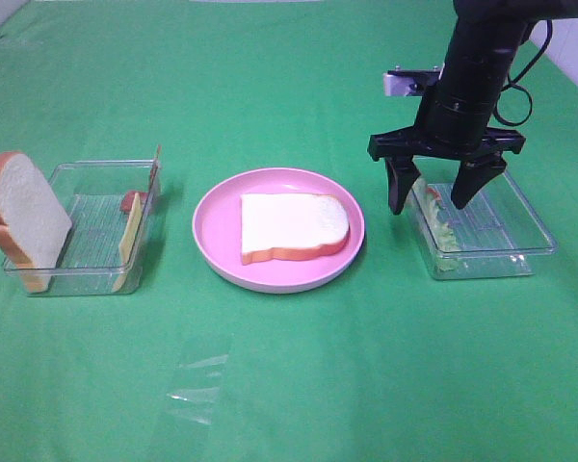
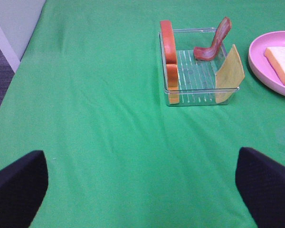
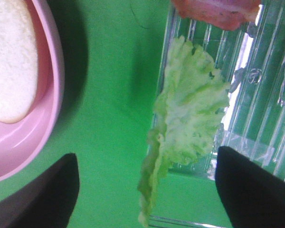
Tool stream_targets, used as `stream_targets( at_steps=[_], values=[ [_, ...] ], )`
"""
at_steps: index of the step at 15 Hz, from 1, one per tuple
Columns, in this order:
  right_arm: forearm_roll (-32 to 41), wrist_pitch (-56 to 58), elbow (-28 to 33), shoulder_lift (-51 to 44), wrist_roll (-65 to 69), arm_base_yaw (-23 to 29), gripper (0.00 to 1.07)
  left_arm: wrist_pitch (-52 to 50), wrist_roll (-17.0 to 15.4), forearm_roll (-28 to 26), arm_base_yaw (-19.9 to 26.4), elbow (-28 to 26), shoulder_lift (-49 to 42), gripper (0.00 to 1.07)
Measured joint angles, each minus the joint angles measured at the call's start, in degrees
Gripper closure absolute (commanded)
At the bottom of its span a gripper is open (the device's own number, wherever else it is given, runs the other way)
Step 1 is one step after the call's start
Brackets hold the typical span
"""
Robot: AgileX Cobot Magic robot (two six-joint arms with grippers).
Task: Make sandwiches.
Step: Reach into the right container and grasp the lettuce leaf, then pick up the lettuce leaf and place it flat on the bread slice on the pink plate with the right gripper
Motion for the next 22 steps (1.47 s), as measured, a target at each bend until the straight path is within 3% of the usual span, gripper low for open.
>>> stream_targets(
  at_steps=[3,7,10,11,17,22],
  values=[
    [-0.1,0.0,0.0,0.6,0.1,0.0,0.42,0.0,0.0,0.0,0.0,0.0,0.0,0.07],
    [-4.9,0.1,0.0,0.6,2.2,0.0,0.69,0.0,0.0,0.0,0.0,0.0,0.0,0.07],
    [-4.1,0.7,0.0,0.6,2.6,0.0,0.89,0.0,0.0,0.0,0.0,0.0,0.0,0.07],
    [-3.7,1.0,0.0,0.6,2.6,0.0,1.07,0.0,0.0,0.0,0.0,0.0,0.0,0.07],
    [-3.0,2.3,0.0,-0.1,1.9,0.0,1.07,0.0,0.0,0.0,0.0,0.0,0.0,0.07],
    [-0.9,4.4,0.0,-12.1,1.7,0.0,1.07,0.0,0.0,0.0,0.0,0.0,0.0,0.07]
  ],
)
